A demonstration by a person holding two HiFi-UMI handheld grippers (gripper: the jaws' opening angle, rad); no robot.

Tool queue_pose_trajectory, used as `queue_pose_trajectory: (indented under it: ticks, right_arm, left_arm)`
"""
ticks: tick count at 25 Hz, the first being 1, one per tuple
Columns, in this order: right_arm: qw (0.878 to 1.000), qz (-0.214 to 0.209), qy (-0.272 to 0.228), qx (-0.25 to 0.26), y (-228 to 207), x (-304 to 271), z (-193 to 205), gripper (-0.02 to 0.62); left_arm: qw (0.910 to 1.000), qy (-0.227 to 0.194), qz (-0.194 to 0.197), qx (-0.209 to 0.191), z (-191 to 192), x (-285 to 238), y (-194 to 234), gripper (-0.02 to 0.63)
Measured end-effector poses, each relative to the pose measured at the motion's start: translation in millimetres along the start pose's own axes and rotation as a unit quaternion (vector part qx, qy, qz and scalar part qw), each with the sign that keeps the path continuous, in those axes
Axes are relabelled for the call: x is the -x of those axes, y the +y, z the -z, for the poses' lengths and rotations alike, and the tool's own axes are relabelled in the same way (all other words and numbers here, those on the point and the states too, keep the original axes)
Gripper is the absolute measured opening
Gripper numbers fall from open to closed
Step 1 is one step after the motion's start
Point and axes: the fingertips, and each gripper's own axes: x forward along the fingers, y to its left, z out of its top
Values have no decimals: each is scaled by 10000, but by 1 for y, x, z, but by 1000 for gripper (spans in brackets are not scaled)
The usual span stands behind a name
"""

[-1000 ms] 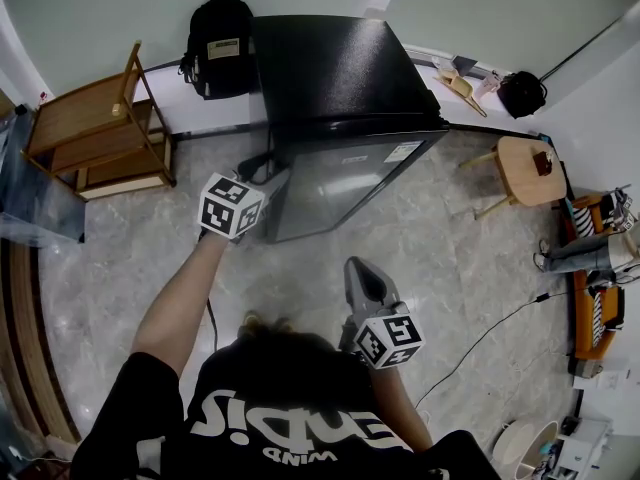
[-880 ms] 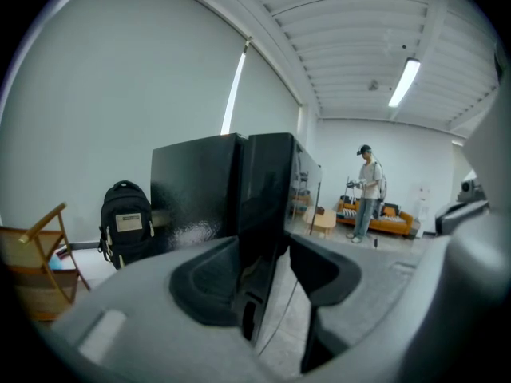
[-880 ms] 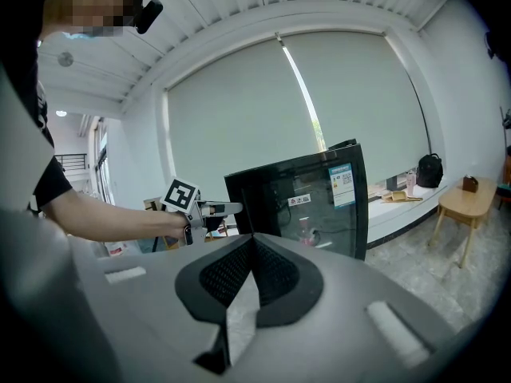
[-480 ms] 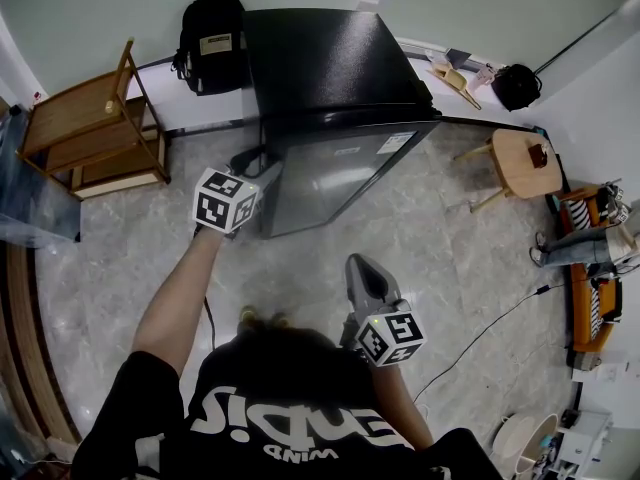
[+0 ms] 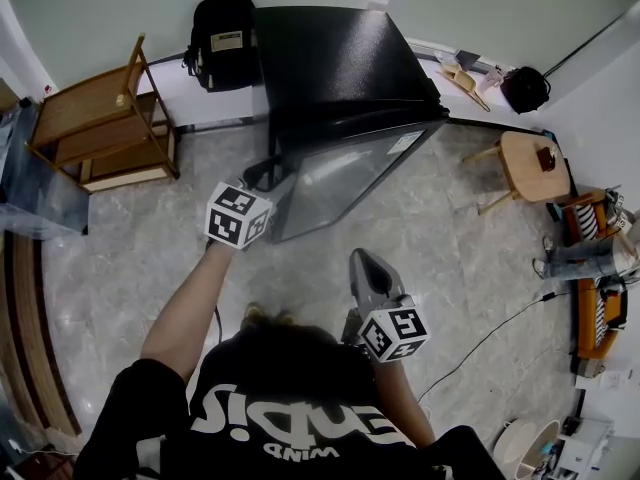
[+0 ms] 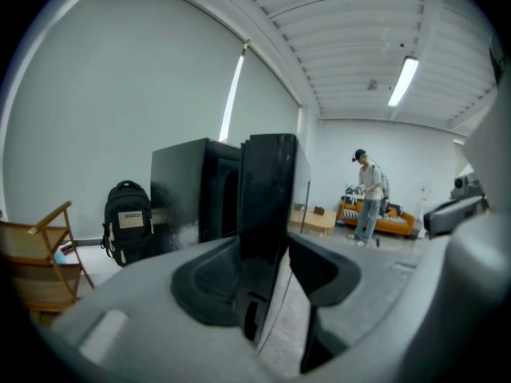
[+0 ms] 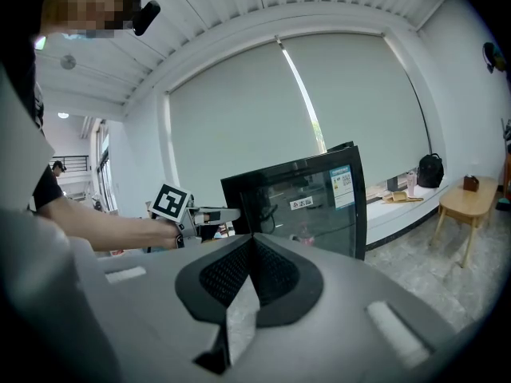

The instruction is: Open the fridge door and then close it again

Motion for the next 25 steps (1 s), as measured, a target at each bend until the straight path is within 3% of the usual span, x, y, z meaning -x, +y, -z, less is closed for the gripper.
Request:
queue_pose_trajectory:
  ticks: [11,25]
  right_arm:
    - [9999,67,-97,-52,-2,22,4,-3]
    - [9999,36,-162,-17,8,35,5,-3]
  left_arm:
    - [9998,45,-122,173,8,14,-31,187]
    - [9992,85,342,191,17,36,-85,175]
